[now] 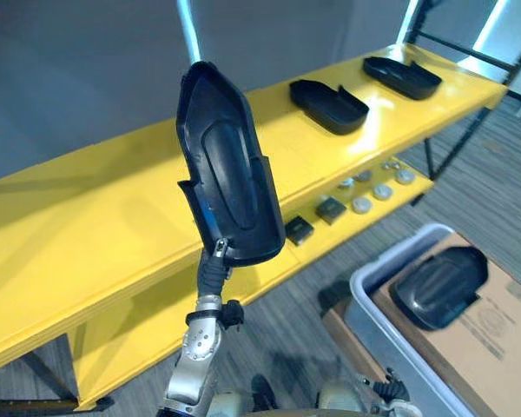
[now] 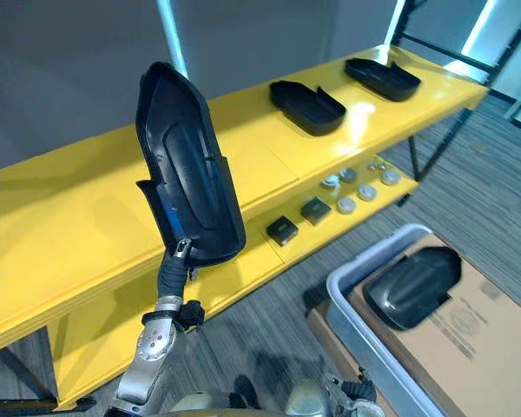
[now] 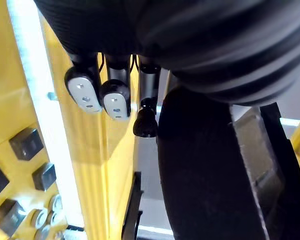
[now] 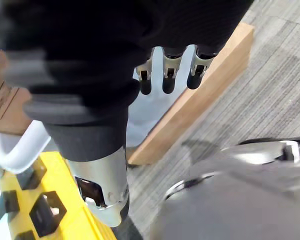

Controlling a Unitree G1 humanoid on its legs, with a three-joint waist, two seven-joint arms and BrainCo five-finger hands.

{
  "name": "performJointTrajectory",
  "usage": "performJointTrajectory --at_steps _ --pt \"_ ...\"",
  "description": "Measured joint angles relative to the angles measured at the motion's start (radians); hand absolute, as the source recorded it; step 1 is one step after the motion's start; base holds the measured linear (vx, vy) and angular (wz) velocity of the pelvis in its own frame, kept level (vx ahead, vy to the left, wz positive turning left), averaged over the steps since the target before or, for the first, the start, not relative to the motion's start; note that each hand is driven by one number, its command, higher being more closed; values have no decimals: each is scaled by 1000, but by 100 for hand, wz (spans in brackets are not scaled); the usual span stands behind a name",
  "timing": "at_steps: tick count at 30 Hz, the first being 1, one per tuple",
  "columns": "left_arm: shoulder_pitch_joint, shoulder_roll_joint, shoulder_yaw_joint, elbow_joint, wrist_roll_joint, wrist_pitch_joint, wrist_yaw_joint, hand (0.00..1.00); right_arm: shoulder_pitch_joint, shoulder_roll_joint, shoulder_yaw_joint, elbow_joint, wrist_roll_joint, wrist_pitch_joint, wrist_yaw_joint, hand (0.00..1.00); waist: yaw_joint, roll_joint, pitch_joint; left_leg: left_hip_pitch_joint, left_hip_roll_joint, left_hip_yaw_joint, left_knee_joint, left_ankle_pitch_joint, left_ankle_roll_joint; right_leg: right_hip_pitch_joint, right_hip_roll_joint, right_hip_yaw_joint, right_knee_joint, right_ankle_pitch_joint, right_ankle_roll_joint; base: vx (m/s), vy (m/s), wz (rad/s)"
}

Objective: Walk over and take plastic housings, then place them on the shelf

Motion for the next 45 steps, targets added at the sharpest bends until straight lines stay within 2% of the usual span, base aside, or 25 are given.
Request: performJointTrajectory --at_steps 3,6,9,13,17,23,26,27,32,33,42,45 --pt "9 -8 0 4 0 -1 -5 100 3 -1 1 -25 -9 -2 1 0 24 6 -9 12 31 -8 -16 10 -29 35 35 -16 -81 36 -15 156 -118 0" --pt "10 -9 4 23 0 1 -26 100 6 9 1 -28 -10 -5 2 0 23 -1 -16 55 47 -33 -80 41 -74 96 59 -44 -167 67 -37 87 -123 12" --pt "12 -9 5 36 2 3 -28 100 7 13 1 -28 -18 -7 2 0 15 -1 -27 84 51 -51 -128 65 -96 127 69 -63 -203 75 -48 55 -119 17" --pt "7 -12 31 74 58 8 -24 100 13 13 1 -28 -22 -11 2 0 5 7 -43 120 61 -71 -216 119 -97 155 92 -81 -260 104 -67 -1 -89 11" --pt "-26 -4 70 123 121 37 -13 100 14 12 2 -28 -40 -12 3 0 4 9 -48 147 68 -73 -271 158 -103 170 107 -82 -292 128 -78 -58 -69 -1" --pt "-196 11 175 275 137 86 49 100 15 13 6 -36 -56 -12 7 0 -1 7 -48 163 78 -76 -348 208 -111 179 129 -83 -351 168 -85 -117 -42 -2" --pt "-262 24 217 336 113 103 75 100 18 10 12 -37 -57 -10 23 0 -13 4 -50 157 81 -78 -349 211 -115 181 133 -86 -364 174 -84 -93 -27 4" --pt "-276 29 234 338 91 109 91 100 19 9 17 -39 -58 -10 24 0 -28 3 -50 149 82 -78 -350 211 -115 181 133 -92 -370 174 -85 -48 -15 11" --pt "-370 44 257 394 36 117 111 100 43 3 33 -41 -62 0 27 0 -35 0 -51 149 83 -77 -350 214 -119 182 133 -97 -375 179 -80 12 -4 4" --pt "-380 52 265 396 22 118 113 100 42 2 39 -41 -65 0 30 0 -50 -2 -52 148 83 -77 -350 214 -119 182 132 -99 -378 181 -82 63 3 1" --pt "-545 93 266 585 -63 150 110 100 30 -1 51 -42 -66 15 45 0 -55 -5 -51 129 83 -77 -350 218 -115 176 134 -104 -397 187 -91 49 -7 1" --pt "-597 110 266 637 -94 159 108 100 14 -4 52 -41 -66 16 47 0 -65 -5 -45 126 83 -77 -350 218 -115 174 134 -104 -400 187 -92 11 -6 0"
